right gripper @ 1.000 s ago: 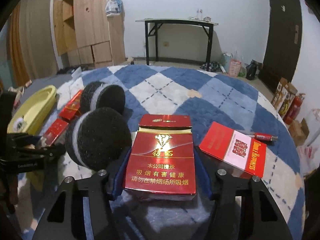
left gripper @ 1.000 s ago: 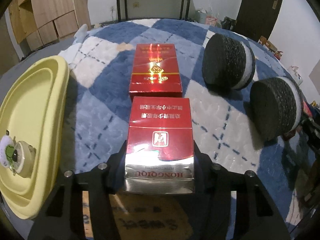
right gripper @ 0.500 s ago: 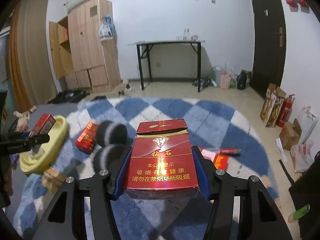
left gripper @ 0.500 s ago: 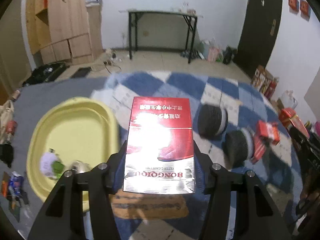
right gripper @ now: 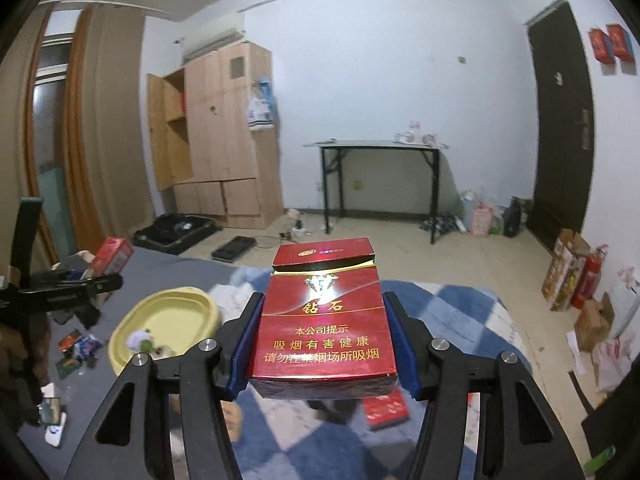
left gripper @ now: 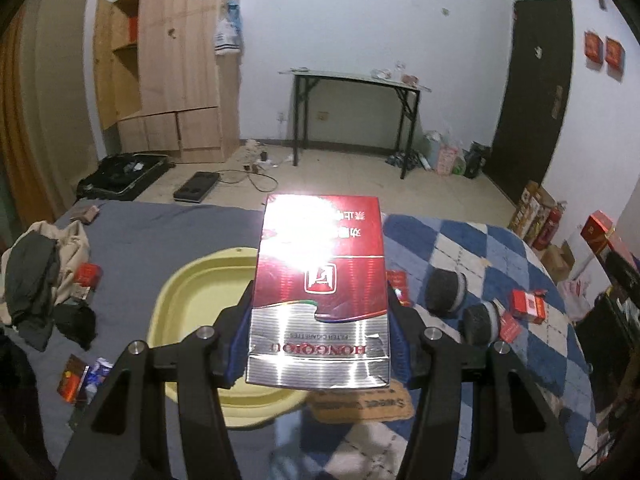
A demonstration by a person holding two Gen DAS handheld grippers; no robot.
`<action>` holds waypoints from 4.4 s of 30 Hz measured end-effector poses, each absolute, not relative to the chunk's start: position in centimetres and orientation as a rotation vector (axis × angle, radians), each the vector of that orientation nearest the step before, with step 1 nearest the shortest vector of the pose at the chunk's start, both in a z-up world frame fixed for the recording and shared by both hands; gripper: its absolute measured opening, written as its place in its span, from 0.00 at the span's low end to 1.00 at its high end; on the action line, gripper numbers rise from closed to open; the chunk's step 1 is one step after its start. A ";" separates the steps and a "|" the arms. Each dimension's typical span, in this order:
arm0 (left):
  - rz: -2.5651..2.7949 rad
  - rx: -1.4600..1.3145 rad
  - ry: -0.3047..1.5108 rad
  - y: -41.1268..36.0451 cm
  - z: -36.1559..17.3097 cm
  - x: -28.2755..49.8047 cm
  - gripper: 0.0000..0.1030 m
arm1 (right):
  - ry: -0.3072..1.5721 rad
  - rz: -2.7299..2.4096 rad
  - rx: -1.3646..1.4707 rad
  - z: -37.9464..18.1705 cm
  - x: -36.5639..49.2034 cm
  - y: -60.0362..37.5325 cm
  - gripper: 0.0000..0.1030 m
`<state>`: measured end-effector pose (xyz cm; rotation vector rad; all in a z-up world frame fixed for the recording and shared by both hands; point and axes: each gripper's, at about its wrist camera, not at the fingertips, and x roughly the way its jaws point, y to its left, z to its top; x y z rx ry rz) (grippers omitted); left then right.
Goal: Organize rigid objects
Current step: 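Carry both red packs into the yellow basin and release them, then grasp a black foam roller with left tool while right tool grasps Double Happiness pack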
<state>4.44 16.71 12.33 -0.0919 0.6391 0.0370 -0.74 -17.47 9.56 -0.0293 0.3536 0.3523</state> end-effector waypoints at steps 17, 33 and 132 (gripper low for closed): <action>0.181 -0.260 0.862 31.3 0.8 14.7 0.56 | 0.534 0.690 -0.204 0.4 8.7 2.6 0.55; 0.157 -0.329 1.058 33.6 -8.6 21.2 0.57 | 0.758 0.722 -0.408 -8.3 19.2 16.6 0.55; -0.114 0.007 0.587 7.6 15.2 2.2 0.52 | 0.537 0.215 0.015 14.7 -2.3 -25.3 0.93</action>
